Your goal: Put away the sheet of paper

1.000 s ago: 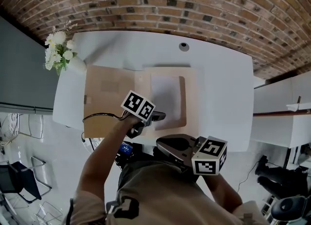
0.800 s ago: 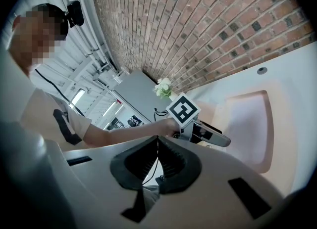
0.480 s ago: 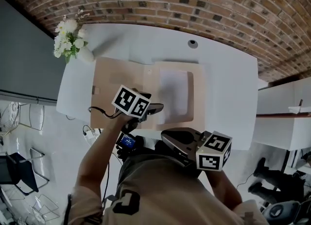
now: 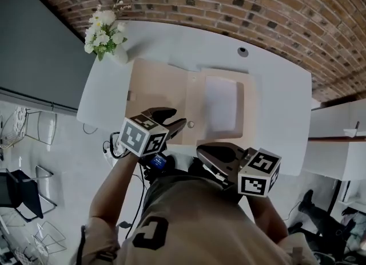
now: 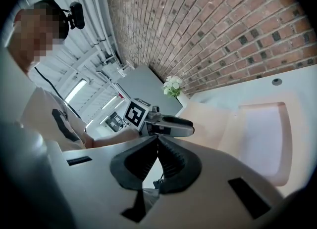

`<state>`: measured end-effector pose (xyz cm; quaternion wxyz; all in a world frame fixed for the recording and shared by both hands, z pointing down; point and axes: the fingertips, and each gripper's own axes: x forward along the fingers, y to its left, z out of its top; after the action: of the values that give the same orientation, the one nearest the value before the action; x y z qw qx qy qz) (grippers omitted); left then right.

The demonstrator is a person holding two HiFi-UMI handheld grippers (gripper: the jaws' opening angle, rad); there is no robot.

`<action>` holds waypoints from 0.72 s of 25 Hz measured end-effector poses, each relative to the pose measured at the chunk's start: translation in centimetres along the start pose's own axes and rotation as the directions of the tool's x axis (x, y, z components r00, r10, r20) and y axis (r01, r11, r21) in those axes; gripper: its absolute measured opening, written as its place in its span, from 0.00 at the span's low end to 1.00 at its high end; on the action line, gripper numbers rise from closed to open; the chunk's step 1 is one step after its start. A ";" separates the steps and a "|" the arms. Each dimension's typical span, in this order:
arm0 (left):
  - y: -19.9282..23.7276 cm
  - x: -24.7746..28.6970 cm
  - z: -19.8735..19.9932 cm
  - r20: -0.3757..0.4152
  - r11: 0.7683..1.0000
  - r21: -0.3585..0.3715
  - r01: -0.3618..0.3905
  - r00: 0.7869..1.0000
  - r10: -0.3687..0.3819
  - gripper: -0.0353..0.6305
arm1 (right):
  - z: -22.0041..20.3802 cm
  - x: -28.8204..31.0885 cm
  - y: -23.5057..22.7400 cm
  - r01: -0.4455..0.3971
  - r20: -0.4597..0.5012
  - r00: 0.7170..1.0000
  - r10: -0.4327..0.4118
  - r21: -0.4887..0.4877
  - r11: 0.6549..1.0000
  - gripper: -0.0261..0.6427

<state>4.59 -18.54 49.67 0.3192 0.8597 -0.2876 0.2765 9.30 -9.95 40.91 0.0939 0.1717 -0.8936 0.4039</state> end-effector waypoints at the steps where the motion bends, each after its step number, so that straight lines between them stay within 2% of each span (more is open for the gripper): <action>1: 0.1 -0.7 0.2 0.030 1.000 -0.006 -0.009 0.999 0.009 0.32 | 0.0 0.3 0.3 0.001 -0.003 1.000 -0.001 -0.008 1.000 0.07; 3: 0.4 -2.2 0.3 0.081 0.999 -0.018 -0.032 0.996 0.033 0.21 | 0.0 1.0 0.8 0.003 -0.009 1.000 -0.003 -0.021 1.000 0.07; 7: 1.6 -4.9 0.2 0.166 0.993 0.004 -0.121 0.979 0.118 0.09 | -0.2 2.4 2.2 0.002 -0.021 1.000 -0.003 -0.046 0.999 0.07; 10: 2.2 -6.4 -0.6 0.182 0.986 0.028 -0.162 0.971 0.154 0.08 | -0.2 3.2 3.2 0.002 -0.017 1.000 -0.003 -0.070 0.998 0.07; 18: 1.6 -10.3 -1.9 0.244 0.992 -0.021 -0.123 0.962 0.124 0.08 | -0.6 5.0 5.9 0.015 -0.003 1.000 -0.015 -0.118 0.993 0.07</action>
<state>-4.04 -14.94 44.75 0.2658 0.8666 -0.3786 0.1871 2.45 -7.04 38.76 0.1087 0.1718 -0.9144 0.3500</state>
